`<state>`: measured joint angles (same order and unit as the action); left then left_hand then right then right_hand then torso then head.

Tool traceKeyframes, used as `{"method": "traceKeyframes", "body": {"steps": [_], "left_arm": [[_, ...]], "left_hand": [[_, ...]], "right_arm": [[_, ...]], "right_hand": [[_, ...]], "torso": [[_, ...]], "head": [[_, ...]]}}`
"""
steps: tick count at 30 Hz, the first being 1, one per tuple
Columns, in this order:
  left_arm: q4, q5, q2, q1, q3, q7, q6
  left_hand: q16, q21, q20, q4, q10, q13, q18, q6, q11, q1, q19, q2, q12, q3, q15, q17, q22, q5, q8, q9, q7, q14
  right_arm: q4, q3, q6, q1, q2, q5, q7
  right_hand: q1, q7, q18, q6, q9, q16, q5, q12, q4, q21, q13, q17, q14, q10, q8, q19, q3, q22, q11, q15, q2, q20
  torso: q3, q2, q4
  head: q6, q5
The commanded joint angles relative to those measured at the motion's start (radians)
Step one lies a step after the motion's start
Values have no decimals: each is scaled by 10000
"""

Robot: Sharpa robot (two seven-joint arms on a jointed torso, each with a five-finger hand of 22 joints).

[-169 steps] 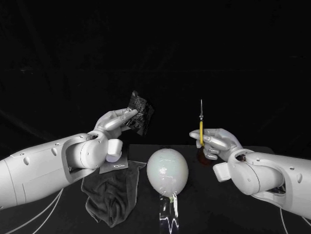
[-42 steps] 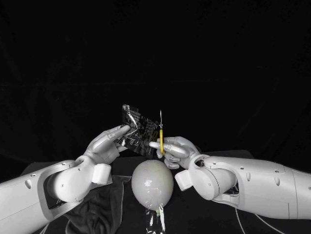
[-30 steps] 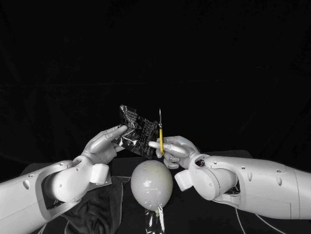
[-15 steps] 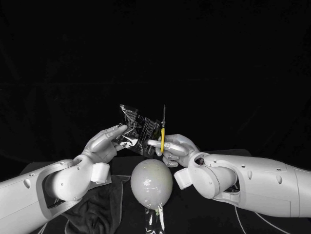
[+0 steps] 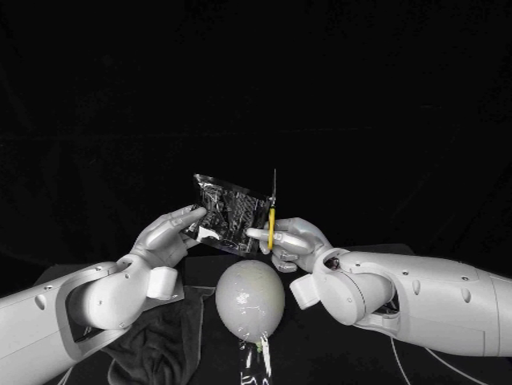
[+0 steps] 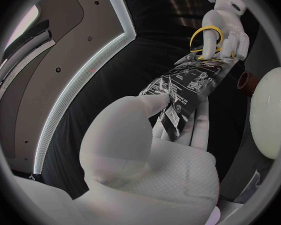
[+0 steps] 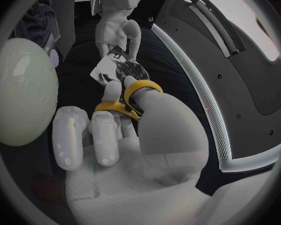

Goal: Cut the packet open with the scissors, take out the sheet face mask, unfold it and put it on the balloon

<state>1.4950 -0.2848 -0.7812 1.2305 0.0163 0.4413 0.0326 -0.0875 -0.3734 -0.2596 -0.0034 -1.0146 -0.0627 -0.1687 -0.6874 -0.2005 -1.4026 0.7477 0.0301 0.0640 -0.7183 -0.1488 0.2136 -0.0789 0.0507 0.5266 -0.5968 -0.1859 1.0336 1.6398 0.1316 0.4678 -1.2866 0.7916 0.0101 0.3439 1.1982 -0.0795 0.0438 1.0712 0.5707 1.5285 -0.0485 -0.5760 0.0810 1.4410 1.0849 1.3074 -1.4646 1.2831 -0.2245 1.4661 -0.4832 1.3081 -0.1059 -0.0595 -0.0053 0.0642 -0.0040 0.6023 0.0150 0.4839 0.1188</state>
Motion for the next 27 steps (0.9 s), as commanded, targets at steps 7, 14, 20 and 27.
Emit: {"method": "traceKeyframes", "body": {"steps": [7,14,20,27], "left_arm": [[53,1167,-77,2,7,-207,442],[89,2142,-91,2,22,-779,359],[107,2693,-104,3,30,-1231,139],[25,3056,-133,5,35,-1717,-32]], "left_hand": [[176,389,-259,546,182,-19,269,205,-33,1292,-582,1273,36,1015,-163,-54,130,-21,-624,565,-746,-421],[111,359,-273,864,193,-29,27,130,-80,1829,-251,2025,62,2167,-170,-5,71,-22,-938,972,-816,-432],[64,388,-287,1045,272,-23,-68,227,-118,1926,-68,2197,43,2804,-182,35,88,-26,-1157,1214,-877,-401],[-15,473,-245,1158,246,-29,-146,290,-86,1255,438,1972,79,4045,-142,107,109,-23,-1391,1621,-837,-320]], "right_arm": [[175,-17,120,-27,114,775,-263],[264,-17,461,-33,172,1253,-748],[241,-16,630,-50,242,1548,-1164],[93,-12,391,-118,325,2128,-1985]], "right_hand": [[302,135,-22,-260,892,66,4,-5182,91,-191,-207,2012,-917,2233,-455,-96,-458,1854,1214,-132,932,-221],[-86,157,-21,-603,1762,61,-3,-5058,320,-215,-452,2008,-916,2257,-825,-90,-1060,1862,1225,-160,894,-253],[-171,155,-21,-673,1982,56,-9,-4988,428,-218,-569,2001,-914,2254,-897,-84,-1311,1867,1239,-163,884,-262],[-259,150,-16,-722,2161,50,-17,-5013,536,-238,-587,1993,-913,2263,-941,-91,-1547,1864,1239,-165,849,-265]], "torso": [[-2,2,-2],[0,3,-2],[-4,2,-1],[-4,1,-2]], "head": [[114,-52],[164,-98],[224,-156],[302,-325]]}}
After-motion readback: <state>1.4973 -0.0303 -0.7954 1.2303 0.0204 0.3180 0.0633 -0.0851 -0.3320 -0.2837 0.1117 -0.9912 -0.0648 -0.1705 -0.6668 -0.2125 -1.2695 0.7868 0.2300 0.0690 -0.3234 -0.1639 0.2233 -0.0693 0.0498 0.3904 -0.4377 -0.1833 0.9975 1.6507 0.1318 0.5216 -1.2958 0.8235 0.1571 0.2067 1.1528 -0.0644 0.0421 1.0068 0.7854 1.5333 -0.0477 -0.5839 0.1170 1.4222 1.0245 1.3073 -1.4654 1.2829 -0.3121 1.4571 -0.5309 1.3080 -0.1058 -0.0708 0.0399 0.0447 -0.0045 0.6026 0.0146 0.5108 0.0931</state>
